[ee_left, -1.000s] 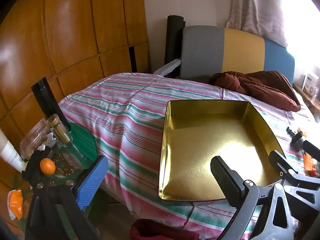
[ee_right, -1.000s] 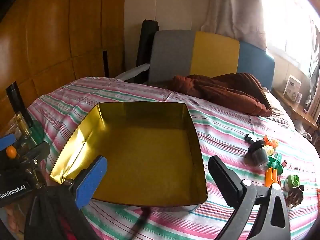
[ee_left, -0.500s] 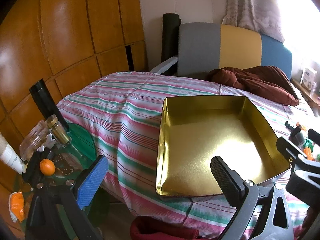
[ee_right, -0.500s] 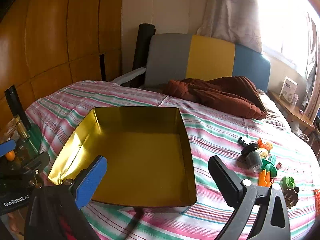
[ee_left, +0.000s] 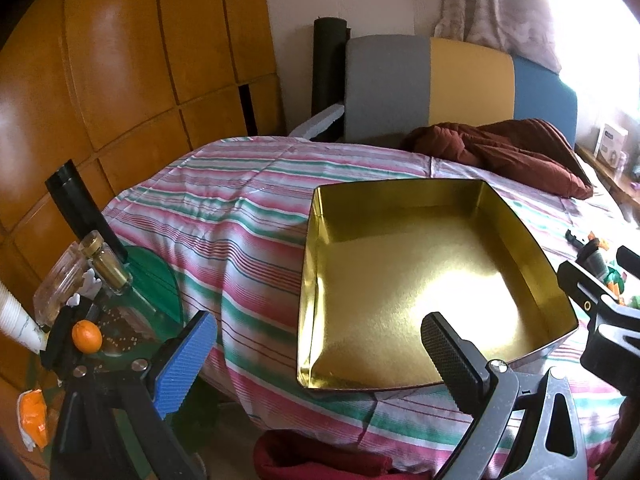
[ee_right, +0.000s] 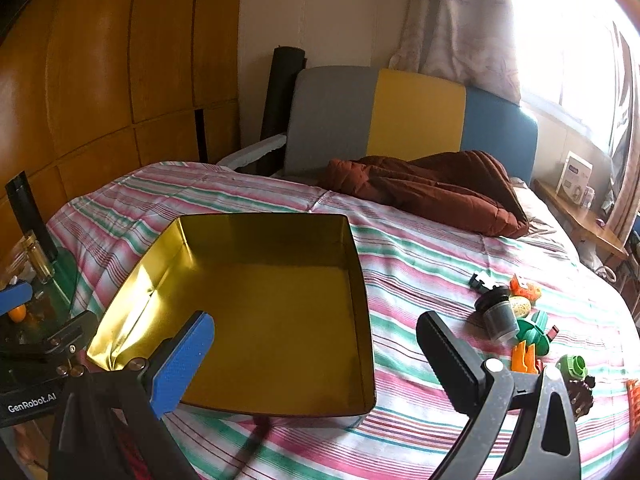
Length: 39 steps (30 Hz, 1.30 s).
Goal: Organize rigid objects
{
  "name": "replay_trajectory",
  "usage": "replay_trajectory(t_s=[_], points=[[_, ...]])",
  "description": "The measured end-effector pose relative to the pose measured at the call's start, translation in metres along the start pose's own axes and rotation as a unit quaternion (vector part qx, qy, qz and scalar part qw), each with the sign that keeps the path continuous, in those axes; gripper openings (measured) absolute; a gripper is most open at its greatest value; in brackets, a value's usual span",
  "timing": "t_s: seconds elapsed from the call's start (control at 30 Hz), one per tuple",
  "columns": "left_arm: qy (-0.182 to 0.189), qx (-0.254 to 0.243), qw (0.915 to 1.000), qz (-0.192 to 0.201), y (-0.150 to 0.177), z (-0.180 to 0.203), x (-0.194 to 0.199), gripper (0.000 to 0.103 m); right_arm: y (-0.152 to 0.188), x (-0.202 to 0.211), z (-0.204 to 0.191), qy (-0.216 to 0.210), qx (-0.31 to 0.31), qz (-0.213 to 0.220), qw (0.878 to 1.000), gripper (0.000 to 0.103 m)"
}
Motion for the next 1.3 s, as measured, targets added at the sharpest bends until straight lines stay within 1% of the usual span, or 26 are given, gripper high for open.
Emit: replay_trajectory(t_s=[0.33, 0.4, 0.53, 0.6, 0.67, 0.73, 0.77, 0.8, 0.83, 0.93, 0.97, 1.0, 1.07, 1.13, 1.17, 1.2, 1.23, 1.27, 1.3], points=[[0.015, -0.022, 0.9996, -0.009, 0.003, 0.013, -0.004, 0.103, 0.002, -0.001, 0.016, 0.007, -0.007, -0.005, 1.0, 0.103], [0.024, -0.023, 0.9994, -0.011, 0.004, 0.015, -0.004, 0.103, 0.002, 0.0, 0.021, 0.007, -0.01, -0.004, 1.0, 0.103], [0.057, -0.021, 0.9981, -0.009, 0.003, 0.022, -0.003, 0.103, -0.002, 0.002, 0.04, 0.0, -0.03, -0.001, 1.0, 0.103], [0.084, -0.02, 0.9961, -0.015, 0.004, 0.028, -0.002, 0.103, -0.004, 0.005, 0.055, 0.001, -0.047, 0.003, 0.999, 0.103], [0.105, -0.021, 0.994, -0.022, 0.004, 0.034, -0.002, 0.103, -0.007, 0.009, 0.081, -0.005, -0.076, 0.006, 0.997, 0.103], [0.117, -0.028, 0.9925, -0.021, 0.004, 0.041, -0.001, 0.103, -0.008, 0.013, 0.103, -0.007, -0.102, 0.005, 0.995, 0.103], [0.127, -0.033, 0.991, -0.023, 0.005, 0.045, -0.001, 0.103, -0.008, 0.016, 0.122, 0.001, -0.117, 0.007, 0.993, 0.103], [0.137, -0.036, 0.9895, -0.029, 0.006, 0.049, -0.002, 0.103, -0.007, 0.018, 0.132, 0.007, -0.124, 0.01, 0.992, 0.103], [0.149, -0.037, 0.9874, -0.039, 0.008, 0.054, -0.004, 0.103, -0.007, 0.021, 0.15, 0.019, -0.137, 0.014, 0.99, 0.103], [0.18, -0.037, 0.9811, -0.059, 0.009, 0.066, -0.007, 0.101, 0.005, 0.036, 0.22, 0.058, -0.2, 0.025, 0.978, 0.103], [0.187, -0.038, 0.9798, -0.06, 0.008, 0.069, -0.007, 0.099, 0.009, 0.038, 0.239, 0.068, -0.219, 0.026, 0.973, 0.103], [0.198, -0.04, 0.9777, -0.059, 0.005, 0.076, -0.005, 0.099, 0.017, 0.042, 0.265, 0.082, -0.245, 0.025, 0.966, 0.103], [0.215, -0.053, 0.9736, -0.055, 0.0, 0.091, 0.001, 0.099, 0.035, 0.045, 0.304, 0.104, -0.281, 0.02, 0.954, 0.103], [0.229, -0.074, 0.9696, -0.043, -0.006, 0.109, 0.009, 0.1, 0.055, 0.047, 0.336, 0.13, -0.307, 0.015, 0.943, 0.103], [0.239, -0.091, 0.9659, -0.036, -0.009, 0.123, 0.014, 0.1, 0.063, 0.048, 0.347, 0.139, -0.32, 0.012, 0.937, 0.103], [0.247, -0.103, 0.9629, -0.032, -0.012, 0.133, 0.017, 0.1, 0.074, 0.049, 0.362, 0.145, -0.351, 0.005, 0.925, 0.103], [0.26, -0.119, 0.9579, -0.027, -0.014, 0.151, 0.022, 0.1, 0.078, 0.049, 0.368, 0.141, -0.372, 0.004, 0.918, 0.103], [0.269, -0.127, 0.9543, -0.026, -0.015, 0.163, 0.024, 0.1, 0.082, 0.053, 0.379, 0.129, -0.409, 0.018, 0.903, 0.103], [0.284, -0.137, 0.9487, -0.028, -0.016, 0.181, 0.026, 0.1, 0.086, 0.057, 0.387, 0.125, -0.434, 0.033, 0.891, 0.103]])
Point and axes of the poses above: each gripper's, at about its wrist camera, not at the fingertips, and x roughly against the way its jaws point, z to its right, y to its underside, the point moved 6 cm from there along -x, roughly the way its jaws point, and after that the axes turned 4 degrees about -y, right-handed, at the moved point
